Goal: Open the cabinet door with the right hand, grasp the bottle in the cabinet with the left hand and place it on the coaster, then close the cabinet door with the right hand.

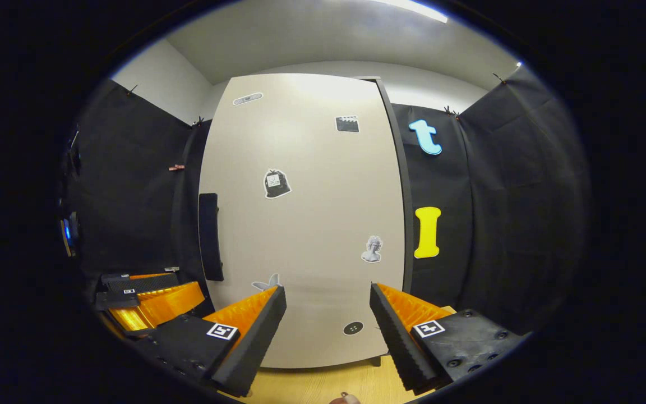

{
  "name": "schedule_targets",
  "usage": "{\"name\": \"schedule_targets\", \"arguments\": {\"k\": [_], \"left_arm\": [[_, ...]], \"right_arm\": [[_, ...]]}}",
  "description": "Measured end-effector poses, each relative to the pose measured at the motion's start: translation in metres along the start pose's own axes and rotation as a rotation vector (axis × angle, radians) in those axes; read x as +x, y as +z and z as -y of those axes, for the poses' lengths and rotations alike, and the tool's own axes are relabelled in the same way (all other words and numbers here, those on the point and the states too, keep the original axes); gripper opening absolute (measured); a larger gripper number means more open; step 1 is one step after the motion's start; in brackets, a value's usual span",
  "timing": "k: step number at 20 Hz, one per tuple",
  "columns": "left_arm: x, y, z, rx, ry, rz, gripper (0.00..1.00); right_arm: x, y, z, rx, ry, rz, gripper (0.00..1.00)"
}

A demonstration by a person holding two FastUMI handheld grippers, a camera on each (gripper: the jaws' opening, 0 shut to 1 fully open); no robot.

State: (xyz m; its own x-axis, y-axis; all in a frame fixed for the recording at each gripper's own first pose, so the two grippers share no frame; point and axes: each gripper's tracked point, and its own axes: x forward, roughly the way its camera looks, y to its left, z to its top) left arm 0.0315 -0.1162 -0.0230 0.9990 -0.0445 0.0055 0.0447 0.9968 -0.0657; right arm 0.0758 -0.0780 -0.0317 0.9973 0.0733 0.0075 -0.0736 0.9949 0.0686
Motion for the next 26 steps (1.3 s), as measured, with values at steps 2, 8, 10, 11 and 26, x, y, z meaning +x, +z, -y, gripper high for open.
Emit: {"name": "schedule_targets", "arguments": {"k": [2,8,10,11,26], "left_arm": [[0.007,0.002,0.008,0.023,-0.001,0.007,0.94],[0.023,-0.005,0.016,-0.043,0.008,-0.008,0.94],[0.026,-0.003,0.017,-0.060,0.005,-0.006,0.94],[0.027,-0.004,0.018,-0.058,0.002,-0.007,0.94],[0.030,-0.018,0.040,0.019,-0.057,-0.035,0.94]], "right_arm": [[0.000,0.001,0.008,-0.013,-0.004,0.000,0.98],[0.002,-0.001,0.009,-0.066,0.011,0.009,0.98],[0.004,-0.002,0.005,-0.074,0.026,0.004,0.98],[0.004,-0.004,0.004,-0.072,0.032,0.001,0.97],[0.006,0.003,0.005,-0.034,0.055,0.008,0.97]]}}
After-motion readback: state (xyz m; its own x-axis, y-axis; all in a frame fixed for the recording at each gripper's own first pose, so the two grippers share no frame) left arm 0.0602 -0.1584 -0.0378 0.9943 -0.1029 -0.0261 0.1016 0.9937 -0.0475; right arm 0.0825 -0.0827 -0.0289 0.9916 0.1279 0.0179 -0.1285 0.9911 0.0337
